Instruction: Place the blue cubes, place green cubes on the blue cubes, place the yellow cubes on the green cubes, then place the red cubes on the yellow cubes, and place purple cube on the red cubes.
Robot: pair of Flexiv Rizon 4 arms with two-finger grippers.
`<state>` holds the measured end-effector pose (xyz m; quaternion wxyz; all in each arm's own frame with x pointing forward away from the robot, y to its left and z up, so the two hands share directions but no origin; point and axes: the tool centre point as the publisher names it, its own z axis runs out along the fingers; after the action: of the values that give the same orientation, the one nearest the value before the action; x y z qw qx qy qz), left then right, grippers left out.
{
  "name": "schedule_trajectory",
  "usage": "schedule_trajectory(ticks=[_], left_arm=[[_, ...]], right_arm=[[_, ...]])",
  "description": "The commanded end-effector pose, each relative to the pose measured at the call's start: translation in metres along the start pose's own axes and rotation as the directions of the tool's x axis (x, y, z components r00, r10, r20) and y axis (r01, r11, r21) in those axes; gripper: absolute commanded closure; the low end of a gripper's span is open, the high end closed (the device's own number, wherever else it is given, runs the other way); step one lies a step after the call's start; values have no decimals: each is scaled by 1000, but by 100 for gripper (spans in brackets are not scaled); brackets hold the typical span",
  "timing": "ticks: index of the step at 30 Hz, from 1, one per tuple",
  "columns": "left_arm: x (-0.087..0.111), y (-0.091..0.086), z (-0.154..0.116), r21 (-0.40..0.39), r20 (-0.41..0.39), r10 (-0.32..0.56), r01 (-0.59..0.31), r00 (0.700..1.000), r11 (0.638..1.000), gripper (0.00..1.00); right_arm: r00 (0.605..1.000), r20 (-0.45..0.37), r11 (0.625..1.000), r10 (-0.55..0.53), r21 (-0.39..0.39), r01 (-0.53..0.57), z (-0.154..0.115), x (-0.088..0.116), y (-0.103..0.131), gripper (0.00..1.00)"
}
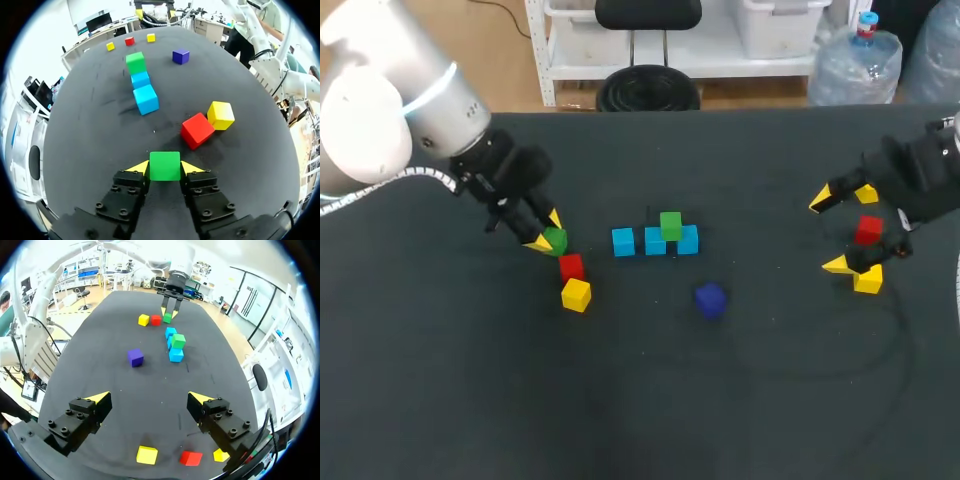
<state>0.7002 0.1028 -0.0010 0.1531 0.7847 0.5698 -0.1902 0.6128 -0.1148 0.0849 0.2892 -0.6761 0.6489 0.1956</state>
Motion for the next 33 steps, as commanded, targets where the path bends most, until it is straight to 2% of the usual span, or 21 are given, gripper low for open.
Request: schedule_trajectory(ticks=[1,13,21,26,33], left_arm=[[-7,-3,-4,8,-9,-17,17,1000,1000,100],[-41,-8,-28,-10,-2,-109,109,994,994,100],[-63,-9,-35,-28,-26,-174,174,984,984,100],[-75,-8,-37,-67,-10,-251,250,968,966,100],[-87,-4,-34,-131,21,-306,306,952,943,100]], right_arm=[[1000,2,1000,-1,1,1,1,0,0,0],[1000,2,1000,-1,1,1,1,0,0,0],[1000,2,1000,-1,1,1,1,0,0,0],[1000,2,1000,-1,1,1,1,0,0,0],[1000,2,1000,-1,1,1,1,0,0,0]])
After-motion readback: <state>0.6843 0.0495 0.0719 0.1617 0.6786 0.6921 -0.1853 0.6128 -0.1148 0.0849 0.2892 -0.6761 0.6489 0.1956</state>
